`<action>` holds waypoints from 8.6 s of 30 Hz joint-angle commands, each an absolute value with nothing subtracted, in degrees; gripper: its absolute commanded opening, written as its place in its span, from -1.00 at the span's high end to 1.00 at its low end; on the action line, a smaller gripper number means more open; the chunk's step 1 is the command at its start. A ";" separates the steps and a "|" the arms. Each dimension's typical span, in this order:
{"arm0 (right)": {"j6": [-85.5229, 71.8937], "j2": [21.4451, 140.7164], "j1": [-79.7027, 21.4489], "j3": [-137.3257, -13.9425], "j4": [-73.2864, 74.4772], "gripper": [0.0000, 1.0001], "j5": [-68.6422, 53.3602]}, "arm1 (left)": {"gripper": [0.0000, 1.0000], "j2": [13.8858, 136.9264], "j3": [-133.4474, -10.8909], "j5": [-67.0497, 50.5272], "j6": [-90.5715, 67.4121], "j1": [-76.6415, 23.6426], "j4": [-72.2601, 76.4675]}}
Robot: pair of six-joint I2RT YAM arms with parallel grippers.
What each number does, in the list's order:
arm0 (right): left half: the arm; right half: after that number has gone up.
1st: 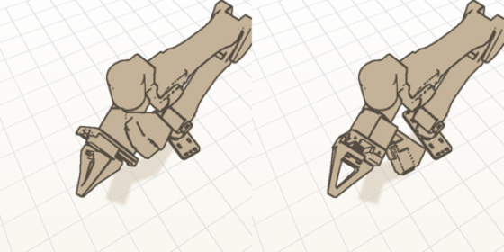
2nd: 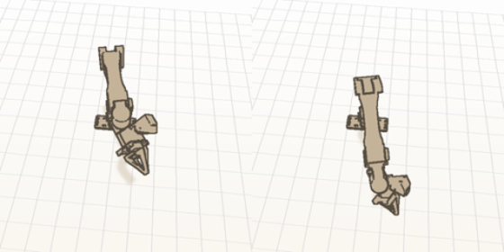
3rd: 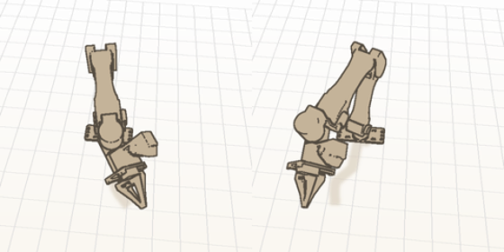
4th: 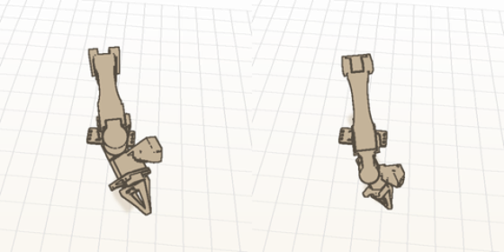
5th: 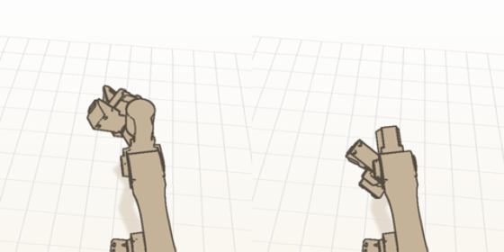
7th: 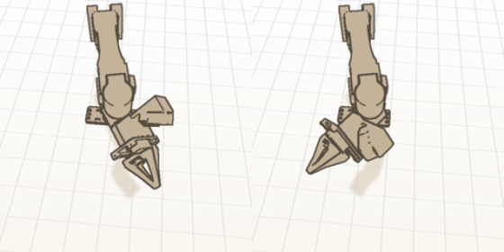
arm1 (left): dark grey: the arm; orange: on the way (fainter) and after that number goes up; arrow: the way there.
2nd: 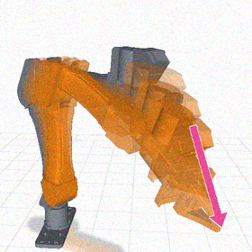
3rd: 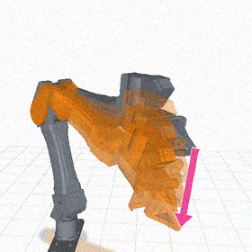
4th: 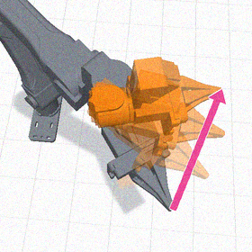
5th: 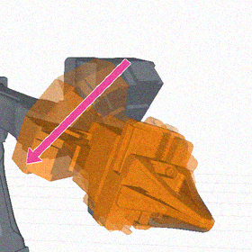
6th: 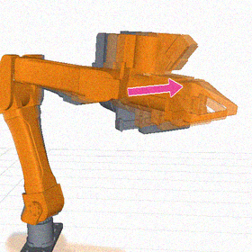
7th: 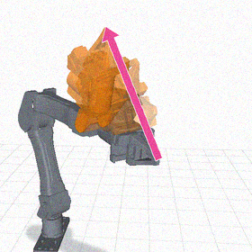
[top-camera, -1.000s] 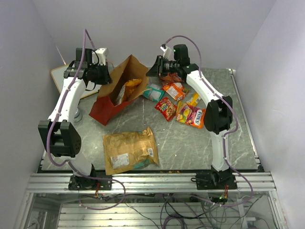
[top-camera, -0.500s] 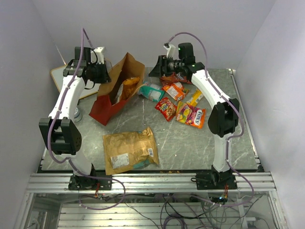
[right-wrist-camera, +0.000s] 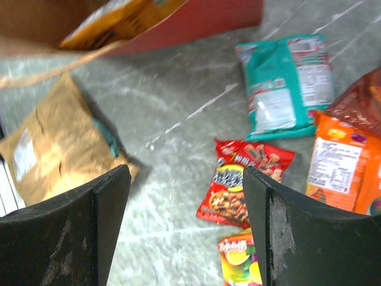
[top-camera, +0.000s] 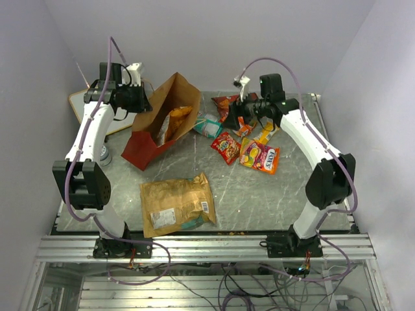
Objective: Place the snacks into the paper bag
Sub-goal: Pick up the snack from the center of the board, then place the snack in the paper bag.
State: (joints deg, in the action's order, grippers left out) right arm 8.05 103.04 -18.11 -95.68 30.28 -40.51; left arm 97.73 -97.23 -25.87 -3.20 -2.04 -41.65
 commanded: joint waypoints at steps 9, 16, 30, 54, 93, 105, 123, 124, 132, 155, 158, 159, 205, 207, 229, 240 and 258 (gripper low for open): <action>14.67 94.22 -29.78 -70.39 18.63 -0.41 -43.38 | 0.86 100.03 -99.20 -28.49 -1.85 -1.43 -42.27; 1.58 98.61 -32.63 -64.20 7.52 -0.38 -42.44 | 0.86 100.89 -99.31 -28.69 -2.13 -1.31 -42.01; -3.24 109.88 -36.48 -67.19 8.80 -0.32 -38.80 | 0.86 99.32 -97.30 -28.06 -1.76 -1.22 -40.96; 12.38 103.94 -36.04 -78.40 24.08 1.00 -45.16 | 0.86 98.06 -96.00 -27.75 -0.52 -1.16 -39.93; 24.33 95.48 -35.86 -143.07 52.75 1.00 -34.87 | 0.86 99.19 -100.55 -33.75 4.64 -1.41 -48.50; 15.84 97.77 -29.20 -150.46 44.43 1.00 -23.93 | 0.86 93.92 -100.93 -39.41 -0.54 -1.98 -50.30; 8.03 94.69 -12.89 -149.65 39.78 1.00 -35.36 | 0.86 85.68 -94.89 -40.62 -6.60 -5.53 -46.55; 7.93 94.21 -12.65 -149.10 39.77 1.00 -37.36 | 0.86 86.02 -94.78 -40.95 -6.29 -5.58 -46.95; 13.83 88.90 -11.96 -141.97 42.82 1.00 -51.56 | 0.86 87.14 -93.60 -45.44 -5.09 -6.66 -48.48; 8.64 96.50 -11.92 -133.91 31.74 1.00 -66.31 | 0.86 90.54 -88.11 -49.25 -1.50 -8.61 -51.78; 8.11 98.06 -12.25 -134.03 31.05 1.00 -66.61 | 0.86 91.95 -88.87 -48.62 -0.05 -8.61 -52.97; 8.29 98.42 -12.42 -133.80 31.09 1.00 -66.66 | 0.86 92.16 -89.12 -48.50 0.06 -8.61 -53.08; 13.28 108.01 -30.88 -133.47 32.96 1.00 -62.50 | 0.75 100.11 -103.97 -42.67 9.72 -8.53 -62.89; 13.44 108.52 -31.31 -133.06 32.16 1.00 -63.75 | 0.75 100.55 -104.66 -42.72 10.15 -8.53 -63.39; 34.64 113.91 -31.60 -131.07 40.11 1.00 -61.65 | 0.78 100.55 -106.17 -42.21 11.56 -8.53 -64.17; 42.09 115.15 -28.60 -128.35 37.92 1.00 -66.17 | 0.79 100.26 -105.85 -42.19 11.75 -8.53 -64.08; 24.96 119.71 -25.41 -133.07 18.74 1.00 -80.23 | 0.82 100.35 -104.94 -41.64 10.82 -8.48 -62.70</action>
State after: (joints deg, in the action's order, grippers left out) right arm 26.41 120.44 -26.28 -130.13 22.94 -75.75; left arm 101.12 -104.31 -41.56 11.11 -8.34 -63.61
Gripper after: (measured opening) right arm 0.010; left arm 0.096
